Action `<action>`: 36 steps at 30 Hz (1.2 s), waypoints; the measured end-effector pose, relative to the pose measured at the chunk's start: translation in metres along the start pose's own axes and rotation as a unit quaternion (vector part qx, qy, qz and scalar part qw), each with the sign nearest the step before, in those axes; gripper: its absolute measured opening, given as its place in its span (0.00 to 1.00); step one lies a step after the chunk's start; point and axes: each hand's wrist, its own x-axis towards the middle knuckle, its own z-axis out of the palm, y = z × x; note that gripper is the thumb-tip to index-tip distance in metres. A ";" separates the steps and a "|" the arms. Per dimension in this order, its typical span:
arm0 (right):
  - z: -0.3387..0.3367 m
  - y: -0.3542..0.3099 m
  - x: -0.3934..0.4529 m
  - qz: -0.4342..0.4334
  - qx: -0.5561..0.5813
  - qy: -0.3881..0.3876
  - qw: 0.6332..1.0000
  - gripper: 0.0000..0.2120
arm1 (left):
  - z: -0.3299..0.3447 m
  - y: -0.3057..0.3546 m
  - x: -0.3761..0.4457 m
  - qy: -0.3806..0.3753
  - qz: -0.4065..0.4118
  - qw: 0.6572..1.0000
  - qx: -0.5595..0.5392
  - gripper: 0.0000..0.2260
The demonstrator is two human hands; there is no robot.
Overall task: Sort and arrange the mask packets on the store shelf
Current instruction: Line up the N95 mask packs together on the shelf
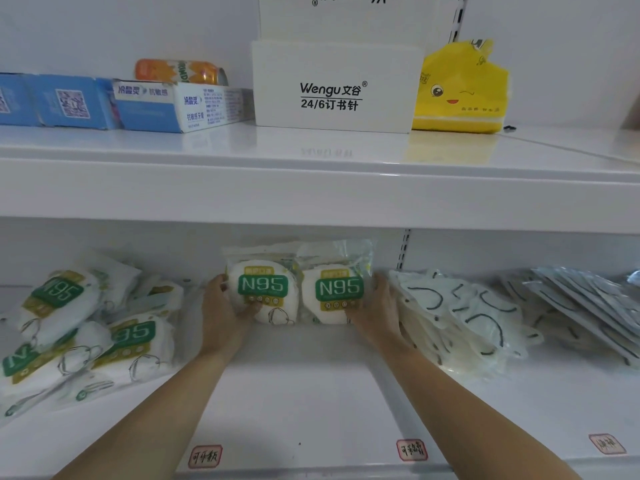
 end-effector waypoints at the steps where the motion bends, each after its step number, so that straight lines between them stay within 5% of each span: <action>1: 0.001 0.002 0.000 0.000 0.018 -0.014 1.000 0.44 | -0.002 0.001 0.003 -0.030 -0.007 0.999 -0.014 0.41; 5: 0.006 0.003 0.000 0.026 0.056 -0.043 0.997 0.46 | -0.008 -0.009 0.014 -0.167 -0.008 0.984 -0.054 0.43; 9: 0.007 -0.003 0.002 0.018 0.059 -0.043 0.997 0.30 | -0.010 -0.011 0.011 -0.119 -0.031 0.992 -0.002 0.40; 13: 0.009 -0.004 0.002 0.013 0.075 -0.035 0.996 0.30 | -0.009 -0.004 0.000 -0.073 -0.014 0.997 0.013 0.35; 21: 0.018 -0.006 0.004 0.015 0.086 -0.024 0.996 0.28 | -0.001 0.015 0.015 -0.135 -0.026 0.988 0.072 0.38; 26: 0.020 -0.011 -0.005 0.011 0.051 -0.017 0.999 0.29 | -0.008 0.016 0.010 -0.132 -0.023 0.987 0.086 0.39; 31: 0.023 -0.018 -0.038 0.004 0.049 0.047 0.998 0.42 | -0.017 0.019 0.002 -0.102 -0.006 0.995 0.017 0.37; 34: 0.035 -0.027 -0.072 -0.081 0.019 0.142 0.986 0.33 | -0.034 0.022 -0.011 -0.091 0.004 0.996 0.006 0.36; 36: 0.054 -0.039 -0.094 -0.144 0.014 0.123 0.982 0.22 | -0.055 0.023 -0.028 -0.041 0.044 0.997 0.042 0.32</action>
